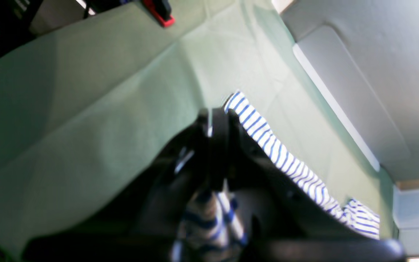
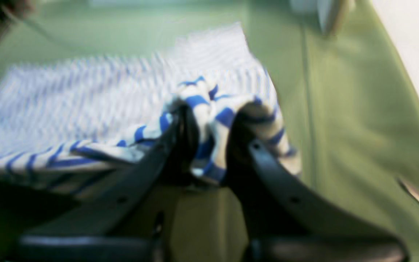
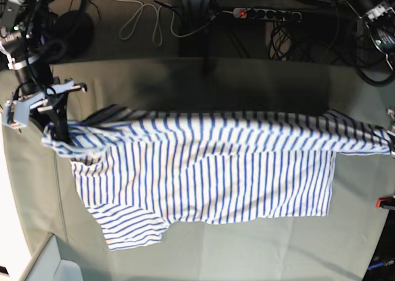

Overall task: Layout the t-shirt on the table in an organized manner, then fold the t-shirt properly
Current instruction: 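Lift the shirt with both grippers, stretching it between them, then swing the stretched shirt forward and lay it flat on the table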

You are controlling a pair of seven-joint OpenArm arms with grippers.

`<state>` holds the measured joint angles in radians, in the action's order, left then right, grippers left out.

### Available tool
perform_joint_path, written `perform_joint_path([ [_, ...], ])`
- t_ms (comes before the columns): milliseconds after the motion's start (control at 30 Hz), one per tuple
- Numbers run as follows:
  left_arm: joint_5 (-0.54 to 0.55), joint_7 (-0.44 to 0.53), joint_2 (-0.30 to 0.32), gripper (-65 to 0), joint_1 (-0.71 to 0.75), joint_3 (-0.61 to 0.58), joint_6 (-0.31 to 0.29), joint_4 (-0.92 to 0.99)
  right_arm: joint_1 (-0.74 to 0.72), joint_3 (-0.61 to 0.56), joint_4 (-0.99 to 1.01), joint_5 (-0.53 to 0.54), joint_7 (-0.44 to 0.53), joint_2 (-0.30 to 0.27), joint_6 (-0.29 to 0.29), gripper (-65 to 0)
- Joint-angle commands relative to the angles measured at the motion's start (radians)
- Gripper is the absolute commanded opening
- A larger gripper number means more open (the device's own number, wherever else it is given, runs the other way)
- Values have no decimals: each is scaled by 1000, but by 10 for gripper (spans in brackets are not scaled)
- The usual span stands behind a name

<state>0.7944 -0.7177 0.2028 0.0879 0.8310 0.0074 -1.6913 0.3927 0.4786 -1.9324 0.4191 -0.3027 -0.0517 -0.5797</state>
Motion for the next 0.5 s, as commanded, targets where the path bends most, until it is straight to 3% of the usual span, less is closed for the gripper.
perform_joint_path([
  [0, 12, 28, 20, -650, -15, 4, -5, -13, -4, 13, -14, 8, 24, -10, -7, -650],
  [467, 12, 31, 22, -650, -14, 12, -5, -11, -1, 13, -22, 8, 33, -7, -7, -650],
])
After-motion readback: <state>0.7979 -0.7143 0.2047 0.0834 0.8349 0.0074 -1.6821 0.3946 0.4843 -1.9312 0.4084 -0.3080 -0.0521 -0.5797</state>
